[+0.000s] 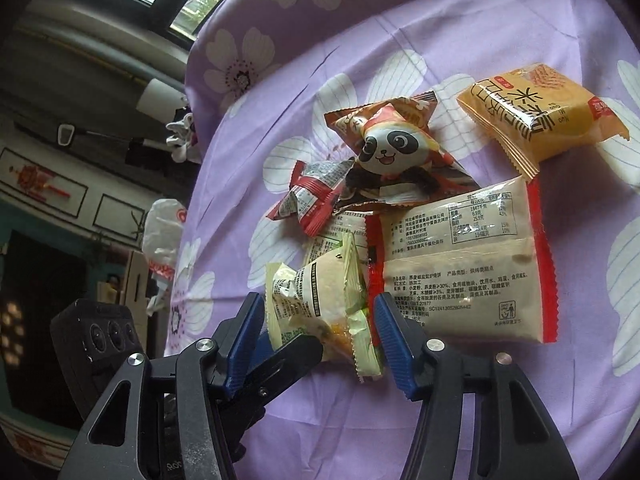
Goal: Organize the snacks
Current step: 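Grasp the cream bag with green print with the right gripper, then lift the cream bag with the right gripper and carry it over the box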
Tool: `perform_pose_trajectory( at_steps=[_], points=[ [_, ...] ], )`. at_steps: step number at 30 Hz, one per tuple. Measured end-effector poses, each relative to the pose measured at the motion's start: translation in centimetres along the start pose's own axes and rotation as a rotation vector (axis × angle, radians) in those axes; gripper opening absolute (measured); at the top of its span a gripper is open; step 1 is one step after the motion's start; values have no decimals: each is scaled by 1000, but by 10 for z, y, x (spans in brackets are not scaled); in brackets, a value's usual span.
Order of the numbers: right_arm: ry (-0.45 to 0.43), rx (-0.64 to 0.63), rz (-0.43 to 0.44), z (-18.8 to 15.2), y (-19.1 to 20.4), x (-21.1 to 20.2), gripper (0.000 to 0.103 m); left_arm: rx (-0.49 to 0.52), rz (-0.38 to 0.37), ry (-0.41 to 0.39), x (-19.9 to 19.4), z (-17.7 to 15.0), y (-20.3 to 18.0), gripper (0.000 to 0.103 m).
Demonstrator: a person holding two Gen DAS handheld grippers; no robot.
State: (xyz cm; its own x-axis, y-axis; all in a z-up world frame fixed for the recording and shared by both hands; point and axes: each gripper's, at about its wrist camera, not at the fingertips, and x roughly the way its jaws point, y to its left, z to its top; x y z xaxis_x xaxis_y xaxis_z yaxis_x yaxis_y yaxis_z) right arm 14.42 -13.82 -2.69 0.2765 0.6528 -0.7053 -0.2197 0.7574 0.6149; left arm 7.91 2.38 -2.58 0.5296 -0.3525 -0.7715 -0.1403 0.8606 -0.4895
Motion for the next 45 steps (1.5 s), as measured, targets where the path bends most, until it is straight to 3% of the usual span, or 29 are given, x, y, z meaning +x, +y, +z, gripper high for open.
perform_pose_trajectory(
  at_steps=[7,18,45],
  points=[
    [-8,-40,-21,-3,5,3,54,40,-14,15,3,-3,-7,49],
    [-7,-60,-4,-11,12,-1,51,85,-8,-41,-13,-5,-18,48],
    [-135,-128,-25,-27,32,-56,51,165,-164,-132,-49,-15,-46,49]
  ],
)
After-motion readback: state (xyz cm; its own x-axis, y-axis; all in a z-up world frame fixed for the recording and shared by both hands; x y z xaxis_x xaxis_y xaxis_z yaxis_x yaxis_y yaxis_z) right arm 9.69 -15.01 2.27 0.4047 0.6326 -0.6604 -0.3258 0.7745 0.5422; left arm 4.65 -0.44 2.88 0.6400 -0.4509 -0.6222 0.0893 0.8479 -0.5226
